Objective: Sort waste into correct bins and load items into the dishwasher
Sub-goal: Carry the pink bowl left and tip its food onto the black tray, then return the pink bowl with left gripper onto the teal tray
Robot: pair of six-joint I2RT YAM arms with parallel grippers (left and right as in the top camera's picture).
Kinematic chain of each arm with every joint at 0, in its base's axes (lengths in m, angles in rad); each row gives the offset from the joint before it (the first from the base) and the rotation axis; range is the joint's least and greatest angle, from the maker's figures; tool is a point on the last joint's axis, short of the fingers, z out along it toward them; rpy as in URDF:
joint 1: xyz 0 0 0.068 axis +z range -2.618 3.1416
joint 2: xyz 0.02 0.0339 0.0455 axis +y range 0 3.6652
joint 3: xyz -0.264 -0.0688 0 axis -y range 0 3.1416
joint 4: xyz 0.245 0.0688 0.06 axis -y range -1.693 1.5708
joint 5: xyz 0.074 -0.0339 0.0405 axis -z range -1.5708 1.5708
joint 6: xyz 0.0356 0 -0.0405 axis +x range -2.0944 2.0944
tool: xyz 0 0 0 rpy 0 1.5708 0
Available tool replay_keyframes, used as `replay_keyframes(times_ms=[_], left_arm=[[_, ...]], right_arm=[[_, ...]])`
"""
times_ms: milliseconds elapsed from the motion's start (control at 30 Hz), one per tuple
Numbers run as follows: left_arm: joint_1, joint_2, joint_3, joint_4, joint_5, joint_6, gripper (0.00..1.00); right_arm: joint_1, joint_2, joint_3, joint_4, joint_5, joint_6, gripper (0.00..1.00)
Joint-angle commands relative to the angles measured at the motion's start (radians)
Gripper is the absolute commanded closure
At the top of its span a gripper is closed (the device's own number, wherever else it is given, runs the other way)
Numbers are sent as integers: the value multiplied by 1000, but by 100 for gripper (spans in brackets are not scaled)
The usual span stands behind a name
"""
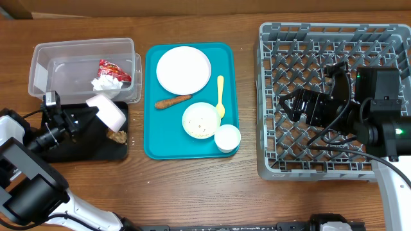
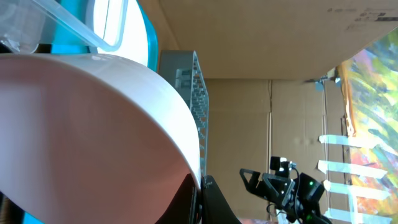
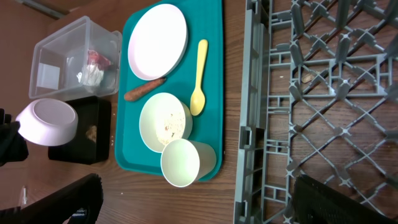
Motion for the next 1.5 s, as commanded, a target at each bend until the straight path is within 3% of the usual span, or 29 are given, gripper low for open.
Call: replay_keyframes(times_ms=[0,233,333,400,467,567,633,733,867,1167,1467], left_arm=[[-39,-19,50,-3,46,-10,96],[-248,-119,231,-3,-10,-43,96],[-378,-159,301,10,-36,-91,96],[-465,-174,335,58,-114,-186,96],[-560,-187,349,166,-308,-407,96],[-688,-198,349,280,-737,-764,96],[-776,-202,349,292,-986,-901,96],[-872,-204,349,291,-1162,-1007,96],[-967,-208,349,261,-1301,-1077,96],[-1126,-207,301,242,-1394,-1131,96],[-1216,-207,96,422,-1469,-1152,96]], right_arm=[[4,-1,28,5,2,-2,0],[4,-1,28,5,44,-2,0],[4,-1,28,5,66,-2,0],[4,-1,28,5,66,-1,0],[4,-1,28,5,66,-1,0],[4,-1,28,5,66,-1,0],[4,-1,28,5,66,-1,0],[4,-1,28,5,66,-1,0],[4,-1,28,5,66,-2,0],[4,0,28,6,66,-1,0],[4,25,28,1,66,-1,0]])
